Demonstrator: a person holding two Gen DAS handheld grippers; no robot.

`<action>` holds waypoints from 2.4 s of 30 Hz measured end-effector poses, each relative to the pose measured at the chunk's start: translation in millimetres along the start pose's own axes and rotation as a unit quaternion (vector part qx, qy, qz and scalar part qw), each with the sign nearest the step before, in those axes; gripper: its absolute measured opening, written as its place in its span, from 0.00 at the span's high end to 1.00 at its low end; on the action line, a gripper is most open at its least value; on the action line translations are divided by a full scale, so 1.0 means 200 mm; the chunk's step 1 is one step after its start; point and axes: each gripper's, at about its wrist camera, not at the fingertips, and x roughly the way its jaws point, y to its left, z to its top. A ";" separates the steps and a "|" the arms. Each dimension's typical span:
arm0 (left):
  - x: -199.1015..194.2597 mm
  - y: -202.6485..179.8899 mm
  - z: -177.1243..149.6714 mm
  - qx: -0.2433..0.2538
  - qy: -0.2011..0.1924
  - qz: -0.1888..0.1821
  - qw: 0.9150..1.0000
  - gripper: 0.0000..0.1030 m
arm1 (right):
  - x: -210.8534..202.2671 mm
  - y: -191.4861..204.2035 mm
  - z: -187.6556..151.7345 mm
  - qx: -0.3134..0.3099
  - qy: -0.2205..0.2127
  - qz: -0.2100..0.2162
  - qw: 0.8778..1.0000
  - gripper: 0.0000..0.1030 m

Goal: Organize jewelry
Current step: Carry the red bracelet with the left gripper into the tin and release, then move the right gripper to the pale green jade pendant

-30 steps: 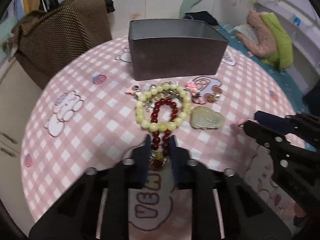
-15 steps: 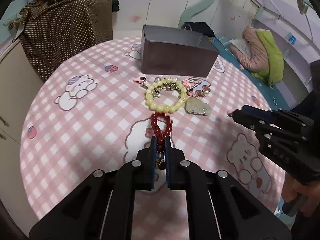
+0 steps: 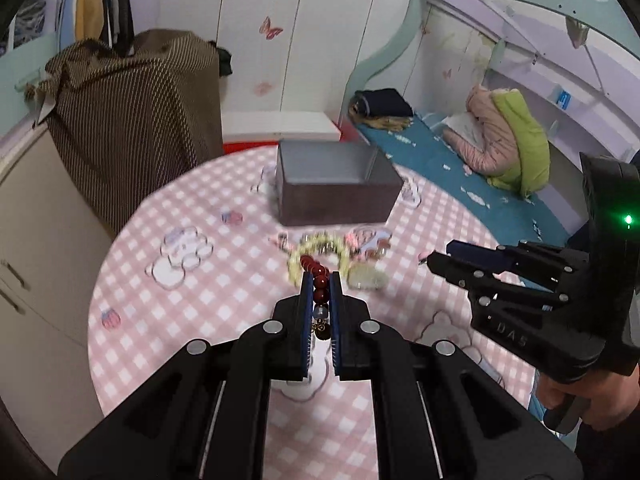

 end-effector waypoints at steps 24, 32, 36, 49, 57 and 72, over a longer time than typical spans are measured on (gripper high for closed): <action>0.59 -0.01 0.65 0.009 0.023 -0.007 1.000 0.93 | 0.49 -0.22 0.62 0.000 0.035 0.003 0.999 0.77; 0.70 0.02 0.66 -0.001 0.049 -0.003 0.999 0.92 | 0.58 -0.25 0.61 0.010 0.062 0.002 0.998 0.65; 0.69 0.01 0.66 0.003 0.048 0.011 0.999 0.81 | 0.59 -0.27 0.61 0.012 0.063 -0.005 0.998 0.53; 0.39 0.08 0.61 -0.016 -0.030 0.072 0.997 0.04 | 0.40 -0.38 0.58 0.071 -0.003 -0.028 0.997 0.07; 0.22 0.09 0.52 -0.022 -0.055 0.105 0.993 0.03 | 0.20 -0.31 0.48 0.064 -0.031 -0.040 0.997 0.07; 0.01 0.15 0.03 -0.050 -0.038 0.146 0.987 0.04 | 0.04 -0.10 0.09 0.030 -0.022 -0.027 0.999 0.07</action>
